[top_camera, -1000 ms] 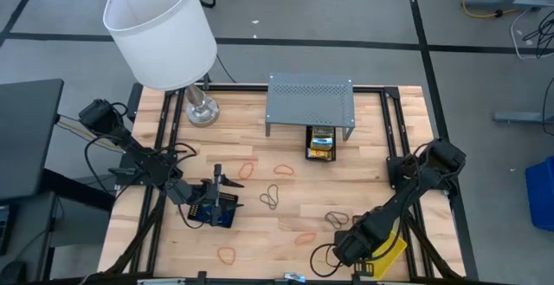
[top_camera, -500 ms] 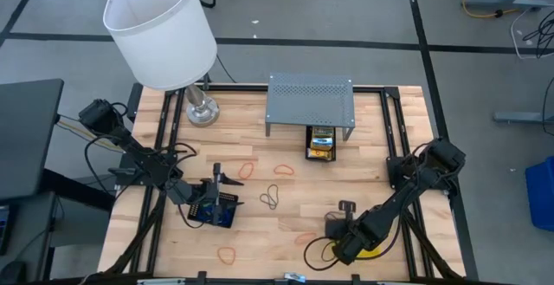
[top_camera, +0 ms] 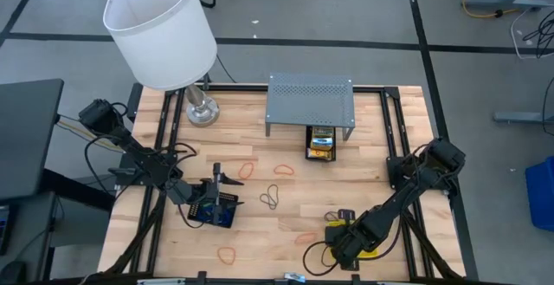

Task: Pick & Place Office Desk Supplies
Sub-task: Put the green rubber band into the yellow bin

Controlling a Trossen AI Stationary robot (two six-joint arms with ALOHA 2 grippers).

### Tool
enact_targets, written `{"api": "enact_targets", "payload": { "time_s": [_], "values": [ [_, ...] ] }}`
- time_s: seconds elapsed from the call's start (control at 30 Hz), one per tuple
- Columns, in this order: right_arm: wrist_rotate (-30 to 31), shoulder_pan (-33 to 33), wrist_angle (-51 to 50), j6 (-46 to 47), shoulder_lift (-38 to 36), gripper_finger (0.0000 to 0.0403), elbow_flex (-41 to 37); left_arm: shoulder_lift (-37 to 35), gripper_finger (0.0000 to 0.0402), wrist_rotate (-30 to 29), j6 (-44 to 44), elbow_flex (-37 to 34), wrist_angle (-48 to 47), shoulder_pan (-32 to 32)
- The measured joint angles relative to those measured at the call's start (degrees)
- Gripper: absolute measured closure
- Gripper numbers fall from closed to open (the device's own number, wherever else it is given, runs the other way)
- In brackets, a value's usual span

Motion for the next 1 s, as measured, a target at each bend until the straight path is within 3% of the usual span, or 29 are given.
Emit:
{"api": "enact_targets", "payload": {
  "time_s": [0.2, 0.37, 0.57, 0.77, 1.0],
  "values": [
    [1.81, -0.42, -6.67, -3.17, -0.04, 0.0225, 6.05, 0.0, 0.0136, 0.02, 0.0, 0.0, 0.0, 0.0],
    [4.7, -1.83, -17.91, -6.43, -0.07, 0.0182, 12.25, 0.0, 0.0136, 0.33, 0.0, 0.0, 0.0, 0.0],
    [6.64, -5.48, -27.04, -11.24, -0.09, 0.0175, 15.69, 0.0, 0.0136, 0.5, 0.08, 0.0, 0.0, 0.0],
    [0.49, -7.24, -22.35, -13.37, -0.09, 0.0174, 14.3, 0.0, 0.0136, 0.68, 0.22, 0.0, 0.0, -0.01],
    [-5.66, -4.7, -22.2, -8.27, -0.09, 0.0174, 14.25, 0.0, 0.0136, 0.68, 0.83, 0.0, 0.0, 0.0]
  ]
}}
